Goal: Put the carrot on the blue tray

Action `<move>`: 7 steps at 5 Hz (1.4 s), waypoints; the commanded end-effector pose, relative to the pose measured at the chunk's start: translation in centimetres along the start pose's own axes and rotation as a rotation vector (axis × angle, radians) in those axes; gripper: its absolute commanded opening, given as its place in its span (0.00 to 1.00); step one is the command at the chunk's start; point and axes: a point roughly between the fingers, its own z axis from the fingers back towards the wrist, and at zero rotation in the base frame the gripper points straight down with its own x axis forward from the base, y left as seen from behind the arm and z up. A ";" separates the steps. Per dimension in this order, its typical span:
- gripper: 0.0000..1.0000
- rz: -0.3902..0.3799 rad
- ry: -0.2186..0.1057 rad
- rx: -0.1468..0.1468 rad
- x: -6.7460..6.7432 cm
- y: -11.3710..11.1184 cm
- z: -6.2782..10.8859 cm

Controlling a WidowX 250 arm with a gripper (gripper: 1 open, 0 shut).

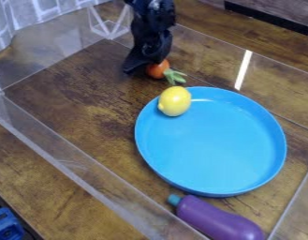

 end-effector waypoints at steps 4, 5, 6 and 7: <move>1.00 -0.149 -0.056 -0.014 1.8 -0.3 -0.9; 0.00 -0.173 -0.064 -0.006 0.4 -0.1 -1.5; 0.00 -0.169 -0.053 -0.005 0.9 -0.2 -1.5; 0.00 -0.165 -0.044 -0.004 1.4 -0.3 -1.6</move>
